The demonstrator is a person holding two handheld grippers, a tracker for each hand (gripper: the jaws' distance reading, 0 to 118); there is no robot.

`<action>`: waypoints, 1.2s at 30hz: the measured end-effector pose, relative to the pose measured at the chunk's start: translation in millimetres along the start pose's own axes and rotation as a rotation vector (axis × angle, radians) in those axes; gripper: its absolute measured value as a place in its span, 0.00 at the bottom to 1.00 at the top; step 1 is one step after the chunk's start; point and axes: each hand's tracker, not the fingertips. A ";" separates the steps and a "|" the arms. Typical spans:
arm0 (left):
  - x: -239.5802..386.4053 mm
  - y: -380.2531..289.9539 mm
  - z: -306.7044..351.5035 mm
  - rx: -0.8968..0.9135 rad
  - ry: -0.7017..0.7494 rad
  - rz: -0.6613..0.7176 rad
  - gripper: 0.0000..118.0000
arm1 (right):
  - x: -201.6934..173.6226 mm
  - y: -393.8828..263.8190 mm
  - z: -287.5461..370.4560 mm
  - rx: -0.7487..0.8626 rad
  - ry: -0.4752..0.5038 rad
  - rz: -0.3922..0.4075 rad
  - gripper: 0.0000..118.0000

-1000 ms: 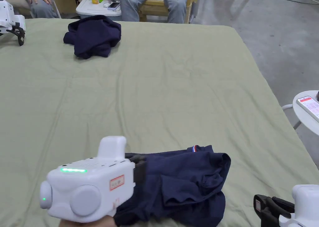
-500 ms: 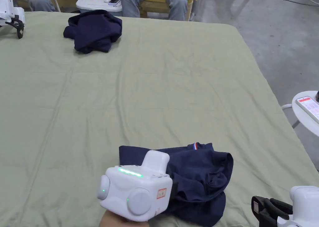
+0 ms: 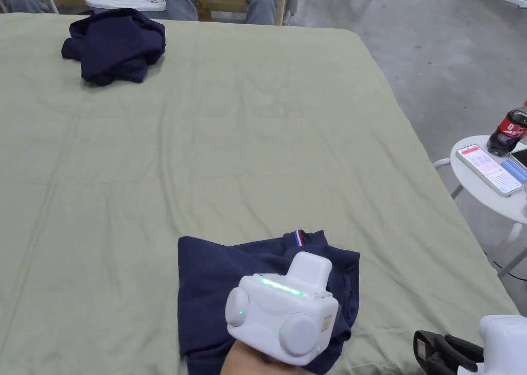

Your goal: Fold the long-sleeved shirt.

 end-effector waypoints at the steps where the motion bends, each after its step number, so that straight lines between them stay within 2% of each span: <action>1: 5.5 2.0 -3.7 -0.002 -0.005 -0.005 0.00 | 0.7 -1.1 1.1 -0.001 0.000 -0.003 0.00; 7: 7.3 4.9 -8.1 -0.005 -0.024 -0.008 0.00 | 0.7 -2.8 2.7 -0.009 -0.009 -0.012 0.00; 11: -25.2 -2.3 72.7 0.196 -0.037 0.042 0.00 | -5.3 2.5 4.2 0.013 0.019 -0.004 0.00; 14: -62.2 -21.6 143.0 0.306 -0.024 0.139 0.00 | -14.3 7.4 -4.3 0.016 0.046 0.013 0.00; 18: -106.7 -69.2 193.8 0.364 0.095 0.200 0.00 | -29.8 7.3 -20.4 0.026 0.100 0.020 0.00; 22: -129.7 -105.0 204.0 0.327 0.116 0.340 0.00 | -47.3 -0.5 -43.2 -0.028 0.145 0.037 0.00; 24: -133.1 -115.7 204.5 0.314 0.132 0.351 0.00 | -50.4 0.1 -55.8 -0.046 0.150 0.055 0.00; 26: -129.5 -118.6 206.2 0.310 0.126 0.385 0.00 | -55.0 19.5 -69.9 -0.039 0.147 0.112 0.00; 30: -132.9 -118.4 204.5 0.301 0.134 0.398 0.00 | -61.7 58.1 -116.7 -0.052 0.152 0.127 0.00; 33: -138.8 -114.6 200.9 0.294 0.131 0.407 0.00 | -63.6 58.2 -183.2 -0.206 0.160 0.139 0.00; 34: -147.7 -115.5 195.4 0.282 0.142 0.414 0.00 | -65.7 51.9 -204.1 -0.285 0.137 0.152 0.00; 36: -154.9 -111.5 188.3 0.270 0.156 0.410 0.00 | -69.5 38.9 -227.2 -0.343 0.130 0.190 0.00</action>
